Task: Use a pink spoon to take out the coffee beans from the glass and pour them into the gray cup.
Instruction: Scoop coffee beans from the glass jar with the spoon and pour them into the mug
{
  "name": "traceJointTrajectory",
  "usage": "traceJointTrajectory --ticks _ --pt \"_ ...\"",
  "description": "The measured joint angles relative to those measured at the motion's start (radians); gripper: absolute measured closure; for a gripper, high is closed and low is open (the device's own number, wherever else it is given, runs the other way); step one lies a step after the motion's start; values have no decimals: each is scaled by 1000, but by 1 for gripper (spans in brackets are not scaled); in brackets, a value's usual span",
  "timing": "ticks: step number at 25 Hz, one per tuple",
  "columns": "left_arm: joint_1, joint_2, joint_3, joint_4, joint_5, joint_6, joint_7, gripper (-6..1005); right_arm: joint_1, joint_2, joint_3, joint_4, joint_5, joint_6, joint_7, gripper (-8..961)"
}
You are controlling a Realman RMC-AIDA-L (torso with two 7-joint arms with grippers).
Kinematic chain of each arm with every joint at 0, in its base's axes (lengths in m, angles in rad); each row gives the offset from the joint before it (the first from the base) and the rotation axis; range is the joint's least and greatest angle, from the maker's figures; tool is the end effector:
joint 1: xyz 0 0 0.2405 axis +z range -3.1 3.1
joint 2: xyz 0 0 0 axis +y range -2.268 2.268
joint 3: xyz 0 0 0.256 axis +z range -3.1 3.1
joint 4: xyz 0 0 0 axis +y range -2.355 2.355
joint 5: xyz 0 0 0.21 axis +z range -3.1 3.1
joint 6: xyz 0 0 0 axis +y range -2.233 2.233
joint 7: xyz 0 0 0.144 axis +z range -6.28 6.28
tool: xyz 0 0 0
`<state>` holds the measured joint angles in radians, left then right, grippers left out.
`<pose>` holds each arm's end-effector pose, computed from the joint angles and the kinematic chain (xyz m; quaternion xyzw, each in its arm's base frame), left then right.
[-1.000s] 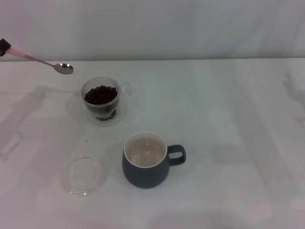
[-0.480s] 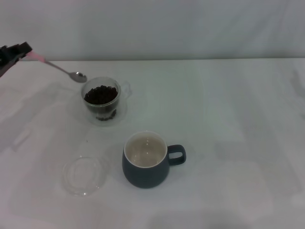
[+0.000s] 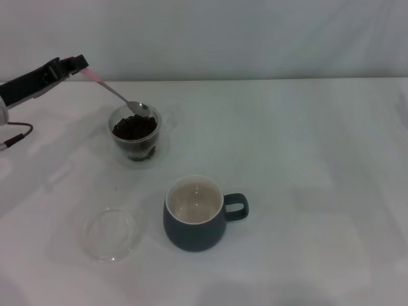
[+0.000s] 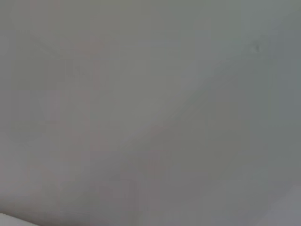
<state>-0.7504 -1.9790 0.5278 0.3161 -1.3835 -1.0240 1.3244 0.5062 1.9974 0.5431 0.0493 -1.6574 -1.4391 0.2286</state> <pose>-0.2633 0.4343 0.0257 -0.7287 -0.5164 -0.3624 0.2663 0.3397 0.3415 0.0887 -0.5485 0.1703 0.3846 0.7227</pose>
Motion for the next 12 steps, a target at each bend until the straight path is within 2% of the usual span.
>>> traceJointTrajectory --ticks 12 --pt "12 -20 17 1 1 3 41 872 -4 0 0 0 1 0 0 125"
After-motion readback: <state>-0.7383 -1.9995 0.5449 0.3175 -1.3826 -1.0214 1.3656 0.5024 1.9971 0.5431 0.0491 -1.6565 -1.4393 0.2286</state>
